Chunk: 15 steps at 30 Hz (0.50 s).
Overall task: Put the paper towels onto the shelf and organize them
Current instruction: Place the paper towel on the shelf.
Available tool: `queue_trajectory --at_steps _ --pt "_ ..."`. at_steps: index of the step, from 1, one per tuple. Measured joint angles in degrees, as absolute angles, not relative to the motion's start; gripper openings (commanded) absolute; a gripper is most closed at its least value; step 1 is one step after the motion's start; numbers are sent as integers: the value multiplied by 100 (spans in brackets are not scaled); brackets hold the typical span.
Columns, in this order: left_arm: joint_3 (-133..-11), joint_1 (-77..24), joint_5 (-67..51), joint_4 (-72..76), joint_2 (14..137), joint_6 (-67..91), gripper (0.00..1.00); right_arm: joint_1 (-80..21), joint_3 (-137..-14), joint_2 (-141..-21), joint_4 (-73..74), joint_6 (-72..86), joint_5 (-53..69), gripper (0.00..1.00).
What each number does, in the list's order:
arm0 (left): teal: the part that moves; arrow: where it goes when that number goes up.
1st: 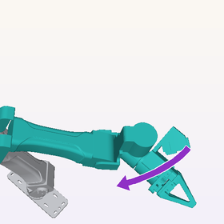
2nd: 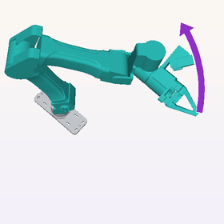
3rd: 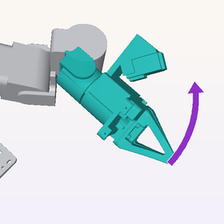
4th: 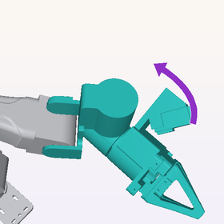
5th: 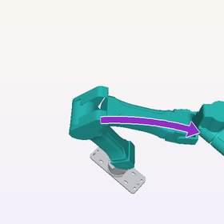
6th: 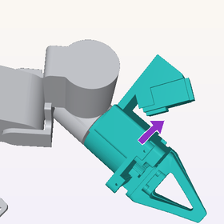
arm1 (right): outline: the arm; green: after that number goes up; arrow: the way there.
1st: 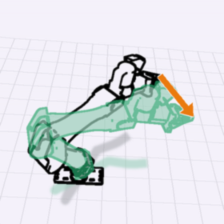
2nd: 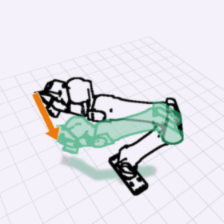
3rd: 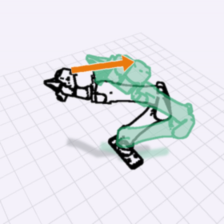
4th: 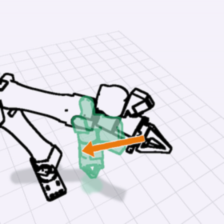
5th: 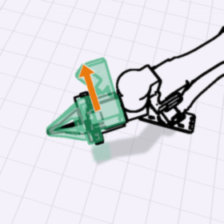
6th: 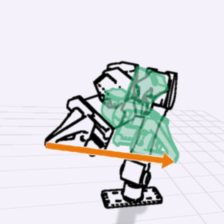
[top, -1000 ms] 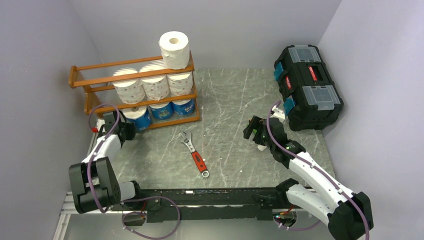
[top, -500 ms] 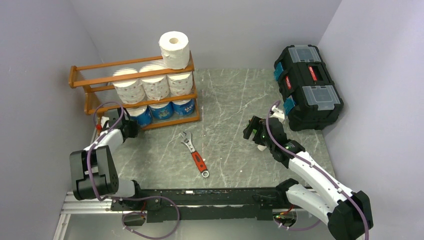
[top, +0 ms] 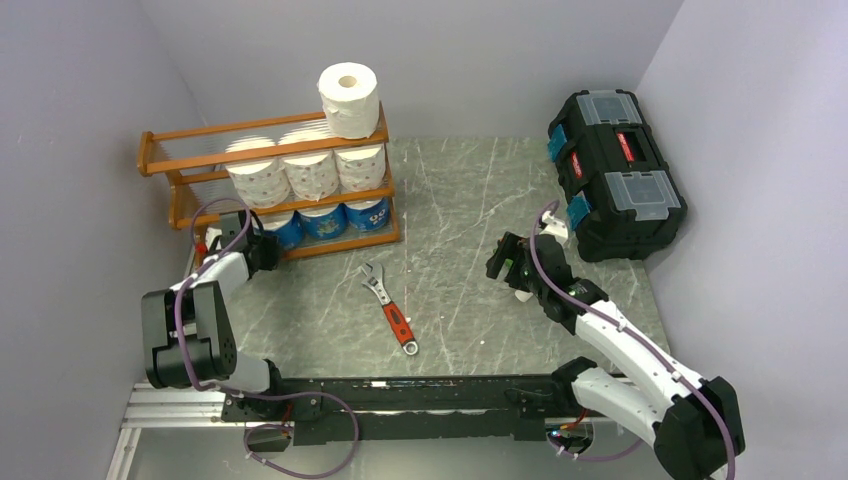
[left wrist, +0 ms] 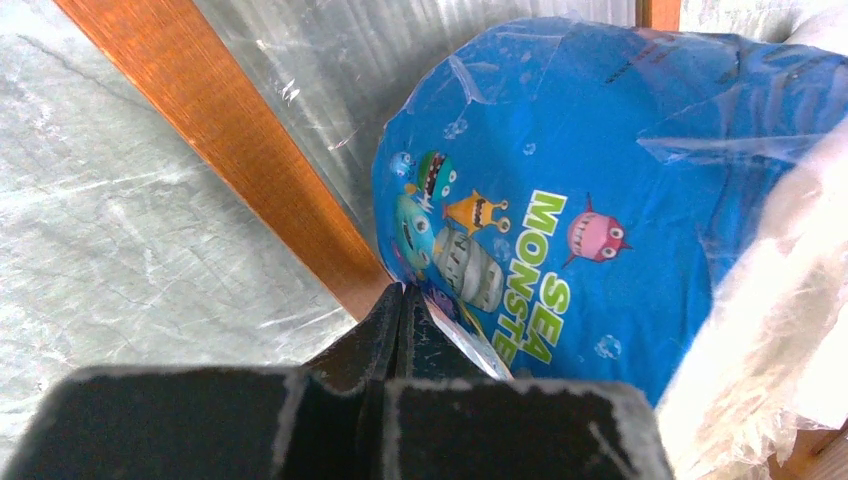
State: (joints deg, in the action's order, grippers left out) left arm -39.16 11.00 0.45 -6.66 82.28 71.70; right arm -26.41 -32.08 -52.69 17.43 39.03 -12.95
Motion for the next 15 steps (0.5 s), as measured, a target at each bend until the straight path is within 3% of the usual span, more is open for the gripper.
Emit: queue_trajectory --at_steps 9,15 --pt "-3935 1098 40 -1352 7450 7083 1 -2641 -3422 -5588 1435 3935 -974 94" --pt "-3935 1100 134 -2285 6073 6549 19 -2880 -4344 -6396 891 3885 -978 94"
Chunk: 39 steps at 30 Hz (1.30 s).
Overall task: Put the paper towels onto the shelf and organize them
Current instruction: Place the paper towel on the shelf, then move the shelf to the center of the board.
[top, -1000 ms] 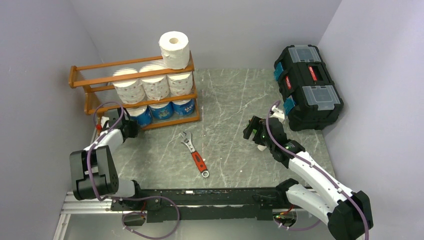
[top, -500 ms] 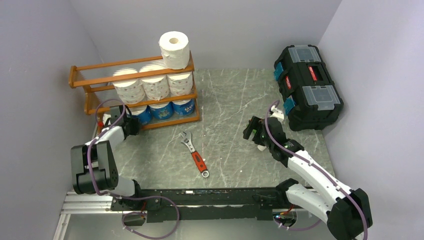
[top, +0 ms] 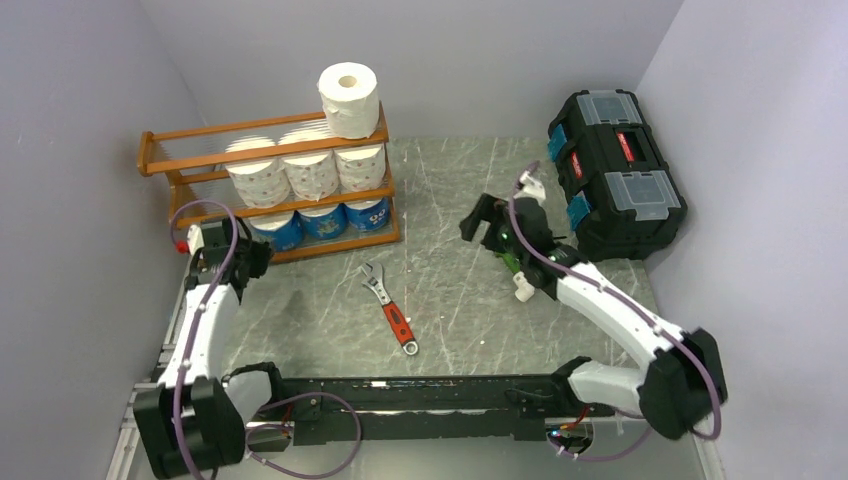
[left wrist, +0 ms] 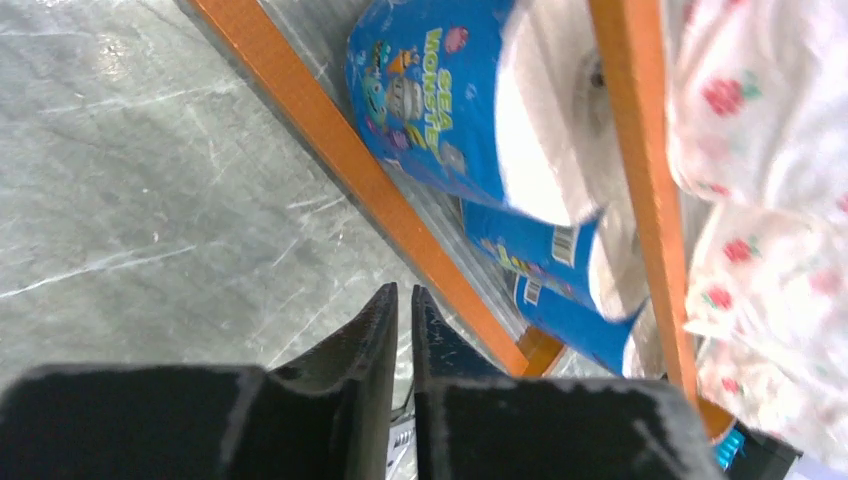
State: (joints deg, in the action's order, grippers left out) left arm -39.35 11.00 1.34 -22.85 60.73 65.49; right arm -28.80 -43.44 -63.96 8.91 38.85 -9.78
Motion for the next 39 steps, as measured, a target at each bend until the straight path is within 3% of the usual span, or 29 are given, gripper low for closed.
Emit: queue_trajectory --at_steps 8,14,29,39 --pt "-3406 1081 -189 -2886 4744 6038 35 -3522 -6051 -8377 381 3420 -1253 95" --pt "-3341 1050 -486 -3402 4156 5653 36 -3555 -6960 -9332 388 3096 -1323 94" --pt "-3345 991 -947 -3564 4029 5422 52 -3562 -8503 -10556 698 2270 -1385 91" --pt "-3345 991 -965 -3798 3922 5363 53 -3575 -8680 -10927 642 2202 -1181 89"
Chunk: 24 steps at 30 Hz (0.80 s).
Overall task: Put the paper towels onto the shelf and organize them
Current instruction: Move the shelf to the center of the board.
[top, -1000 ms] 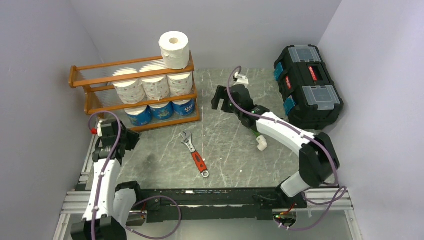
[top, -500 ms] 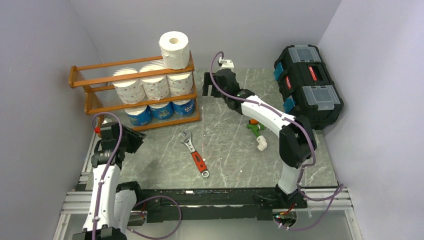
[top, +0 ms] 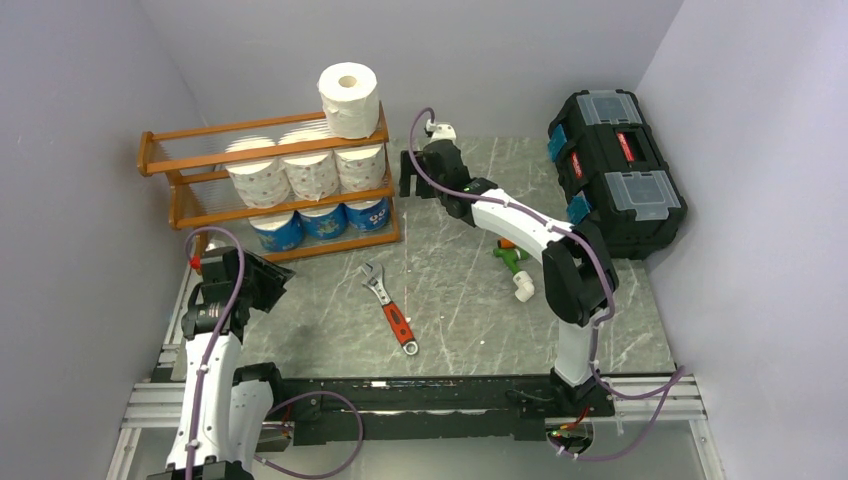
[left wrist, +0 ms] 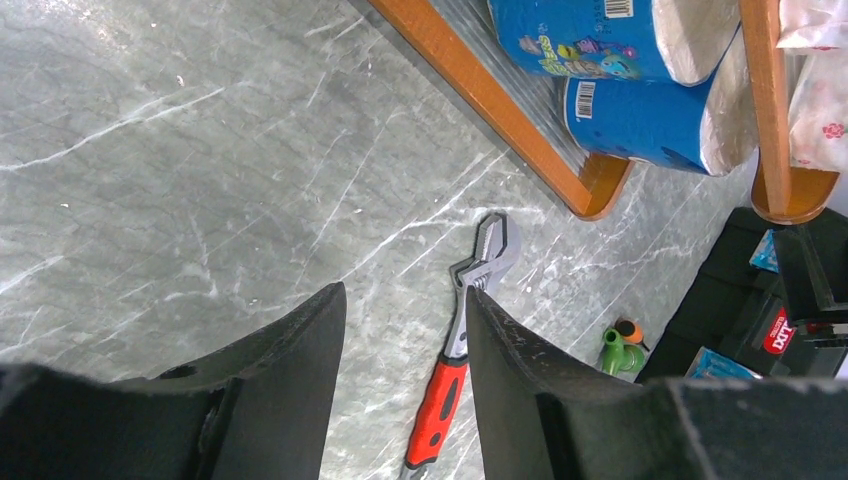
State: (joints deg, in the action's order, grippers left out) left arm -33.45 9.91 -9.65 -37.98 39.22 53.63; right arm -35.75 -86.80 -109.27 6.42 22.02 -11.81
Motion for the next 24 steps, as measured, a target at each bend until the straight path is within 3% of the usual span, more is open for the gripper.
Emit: queue_trajectory --at_steps 16,24 --pt "-3332 991 -974 -3800 3909 5321 53 -4040 -8099 -10280 115 2206 -1450 90" --pt "-3297 991 -982 -3804 3835 5321 53 -4204 -8145 -10265 141 2200 -1439 81"
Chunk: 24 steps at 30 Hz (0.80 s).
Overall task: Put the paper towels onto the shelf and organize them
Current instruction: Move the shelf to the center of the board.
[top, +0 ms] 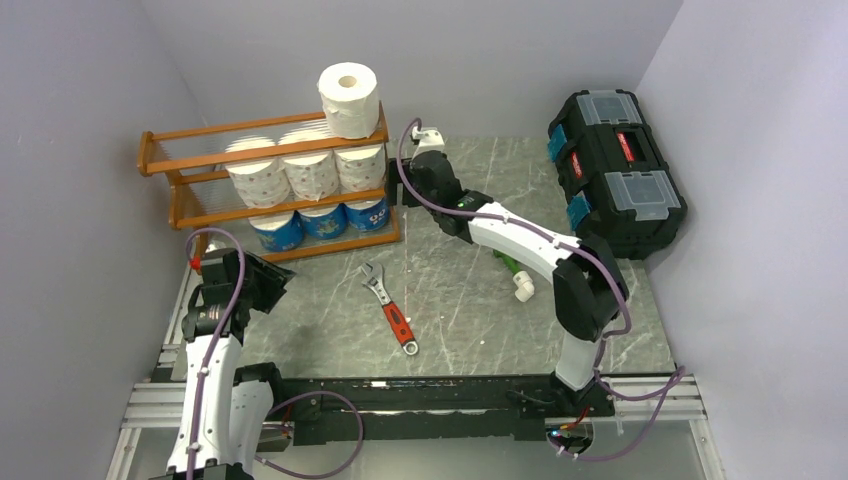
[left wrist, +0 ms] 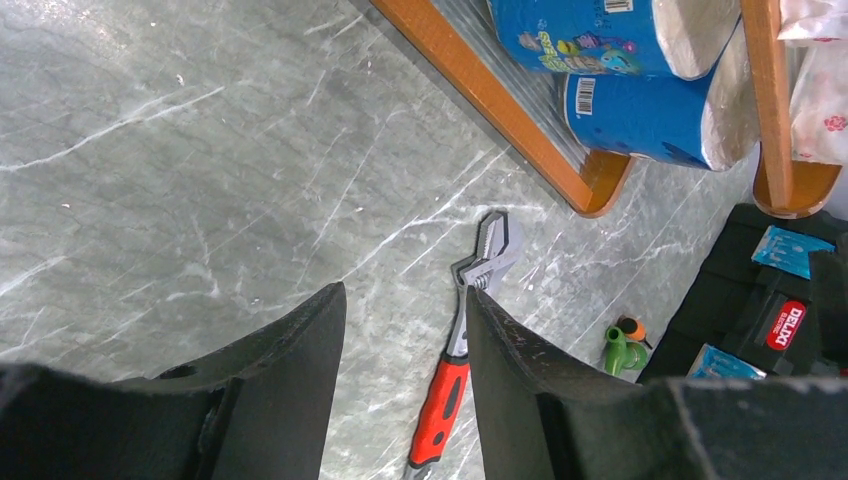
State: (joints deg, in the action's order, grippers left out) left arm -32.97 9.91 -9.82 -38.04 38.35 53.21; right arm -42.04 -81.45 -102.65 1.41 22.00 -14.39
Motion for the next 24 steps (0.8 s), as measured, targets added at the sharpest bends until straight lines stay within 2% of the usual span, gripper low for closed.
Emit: queue_trajectory --at_steps 13,19,24 --pt "-3208 991 -987 -3809 3736 5321 52 -4204 -8630 -10916 377 2119 -1575 66" --pt "-3208 991 -985 -3811 3734 5321 52 -4209 -9061 -11203 384 2032 -1647 47" --pt "-3208 991 -982 -3830 3734 5321 52 -4235 -9220 -11334 443 1999 -1645 36"
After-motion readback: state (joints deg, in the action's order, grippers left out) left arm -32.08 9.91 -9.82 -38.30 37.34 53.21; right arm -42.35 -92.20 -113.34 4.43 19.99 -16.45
